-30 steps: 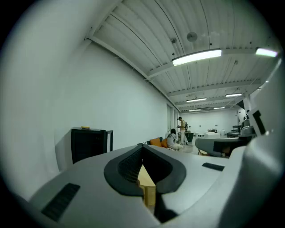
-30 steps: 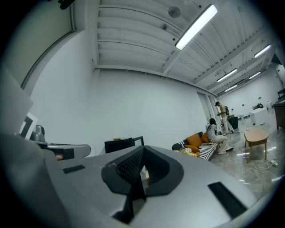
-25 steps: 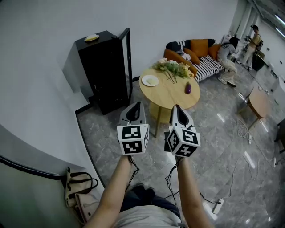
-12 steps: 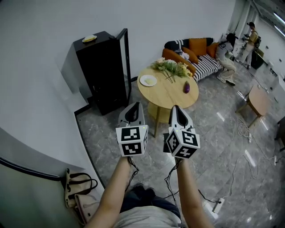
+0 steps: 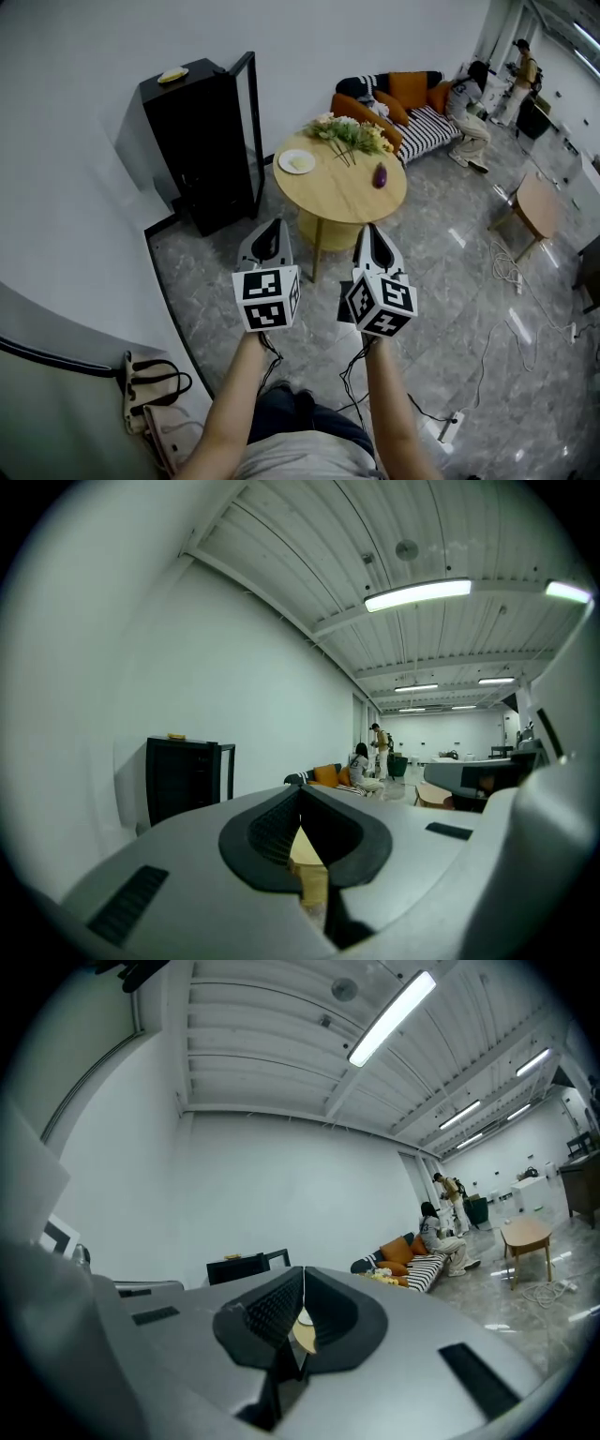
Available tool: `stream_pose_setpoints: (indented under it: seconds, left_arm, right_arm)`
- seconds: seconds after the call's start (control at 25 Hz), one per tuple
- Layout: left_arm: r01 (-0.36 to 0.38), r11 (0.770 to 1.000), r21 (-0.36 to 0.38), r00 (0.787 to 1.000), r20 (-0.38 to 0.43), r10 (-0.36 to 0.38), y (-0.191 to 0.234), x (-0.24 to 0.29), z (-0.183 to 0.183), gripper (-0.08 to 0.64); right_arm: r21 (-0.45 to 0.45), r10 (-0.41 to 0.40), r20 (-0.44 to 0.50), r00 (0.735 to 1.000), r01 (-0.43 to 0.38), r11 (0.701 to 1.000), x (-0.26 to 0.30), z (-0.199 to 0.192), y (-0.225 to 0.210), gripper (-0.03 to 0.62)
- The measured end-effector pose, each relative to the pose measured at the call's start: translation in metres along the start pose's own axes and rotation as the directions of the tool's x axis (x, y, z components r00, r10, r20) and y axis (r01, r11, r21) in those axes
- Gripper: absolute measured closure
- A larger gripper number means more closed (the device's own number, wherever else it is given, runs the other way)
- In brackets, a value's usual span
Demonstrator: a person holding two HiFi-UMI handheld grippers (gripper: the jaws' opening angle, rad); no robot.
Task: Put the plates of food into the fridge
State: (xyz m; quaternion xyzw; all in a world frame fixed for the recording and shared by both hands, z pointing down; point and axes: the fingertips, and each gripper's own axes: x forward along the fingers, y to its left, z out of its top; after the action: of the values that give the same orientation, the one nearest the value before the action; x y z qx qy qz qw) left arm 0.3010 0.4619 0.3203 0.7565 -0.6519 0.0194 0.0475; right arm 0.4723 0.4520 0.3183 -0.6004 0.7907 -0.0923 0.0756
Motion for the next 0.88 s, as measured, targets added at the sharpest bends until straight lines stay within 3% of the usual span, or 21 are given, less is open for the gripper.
stream_pose_setpoints:
  seconds: [0.44, 0.88]
  left_arm:
    - [-0.010, 1.000, -0.023, 1.000, -0.029, 0.010, -0.009, 0.031, -0.025, 0.552]
    - [0.015, 0.999, -0.040, 0.997, -0.074, -0.018, 0.031, 0.143, -0.034, 0.552]
  right_arm:
    - [0.083, -0.107, -0.059, 0.993, 0.112, 0.990, 0.013, -0.025, -0.055, 0.578]
    - [0.080, -0.146, -0.092, 0.985, 0.154, 0.985, 0.123, -0.043, -0.068, 0.578]
